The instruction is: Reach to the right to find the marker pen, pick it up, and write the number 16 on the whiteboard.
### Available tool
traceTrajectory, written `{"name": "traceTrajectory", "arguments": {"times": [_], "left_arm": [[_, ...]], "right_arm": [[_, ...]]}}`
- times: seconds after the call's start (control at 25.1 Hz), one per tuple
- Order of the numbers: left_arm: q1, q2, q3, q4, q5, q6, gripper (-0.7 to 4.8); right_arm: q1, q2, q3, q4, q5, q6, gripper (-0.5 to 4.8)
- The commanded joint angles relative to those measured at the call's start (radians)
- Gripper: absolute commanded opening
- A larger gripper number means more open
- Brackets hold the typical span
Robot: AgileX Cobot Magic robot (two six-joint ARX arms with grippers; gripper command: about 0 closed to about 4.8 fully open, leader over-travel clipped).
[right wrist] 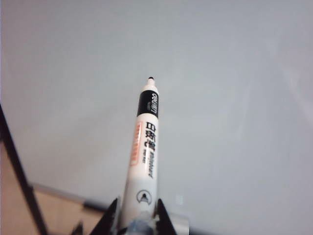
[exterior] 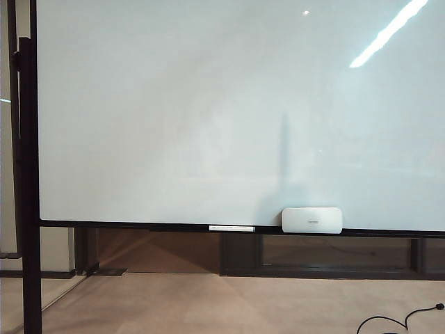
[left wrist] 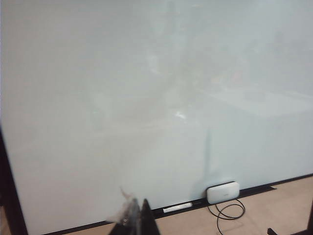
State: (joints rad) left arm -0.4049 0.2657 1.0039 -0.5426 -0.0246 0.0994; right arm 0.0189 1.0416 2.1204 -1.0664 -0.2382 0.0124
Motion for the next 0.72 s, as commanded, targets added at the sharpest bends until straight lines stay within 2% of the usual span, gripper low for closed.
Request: {"name": "traceTrajectory", "arguments": {"times": [0.04, 0.16, 0.24, 0.36, 0.44, 0.56, 0.72], "left_arm": [[0.000, 0.013, -0.003, 0.031, 0.042, 0.006, -0.05], [0.000, 0.049, -0.003, 0.037, 0.048, 0.006, -0.05], [0.000, 0.062, -0.003, 0.054, 0.048, 0.008, -0.05], [0.000, 0.092, -0.007, 0.109, 0.048, 0.051, -0.05], [0.000, 0.118, -0.008, 0.130, 0.047, 0.051, -0.05], [0.000, 0.169, -0.009, 0.141, 0.053, 0.062, -0.05], [0.000, 0.252, -0.016, 0.233, 0.082, 0.077, -0.05]], "right_arm": [[0.001, -0.085, -0.187, 0.019, 0.011, -0.030, -0.02], [0.001, -0.216, -0.533, 0.313, -0.033, -0.028, -0.02], [0.001, -0.259, -0.682, 0.470, -0.042, -0.015, -0.02], [0.002, -0.257, -0.917, 0.787, -0.064, 0.014, -0.02], [0.002, -0.190, -1.003, 0.965, -0.079, 0.048, -0.02], [0.005, -0.053, -1.017, 1.089, -0.083, 0.048, -0.02], [0.079, 0.129, -1.009, 1.307, -0.089, 0.067, -0.02]]}}
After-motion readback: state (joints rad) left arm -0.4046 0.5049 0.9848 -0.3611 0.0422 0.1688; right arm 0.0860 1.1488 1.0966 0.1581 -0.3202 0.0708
